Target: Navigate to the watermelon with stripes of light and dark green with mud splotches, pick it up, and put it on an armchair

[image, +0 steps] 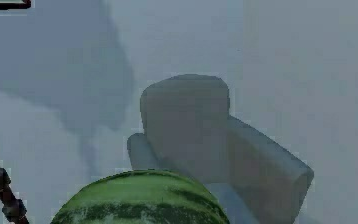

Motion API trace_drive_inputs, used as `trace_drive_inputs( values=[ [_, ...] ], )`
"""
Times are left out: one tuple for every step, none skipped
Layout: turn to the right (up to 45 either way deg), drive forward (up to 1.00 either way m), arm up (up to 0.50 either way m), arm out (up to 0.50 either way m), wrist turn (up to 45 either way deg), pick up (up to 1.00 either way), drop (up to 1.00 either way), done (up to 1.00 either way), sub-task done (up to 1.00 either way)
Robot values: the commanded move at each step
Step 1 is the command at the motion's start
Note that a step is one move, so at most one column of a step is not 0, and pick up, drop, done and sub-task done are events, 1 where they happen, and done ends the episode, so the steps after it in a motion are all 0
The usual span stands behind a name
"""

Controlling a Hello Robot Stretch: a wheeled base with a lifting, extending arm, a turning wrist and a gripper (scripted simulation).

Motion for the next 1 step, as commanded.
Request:
trace_drive_inputs(
  values=[
    [24.0, 0.00, 0.00, 0.00, 0.0, 0.00, 0.00, 0.00, 0.00]
  ],
)
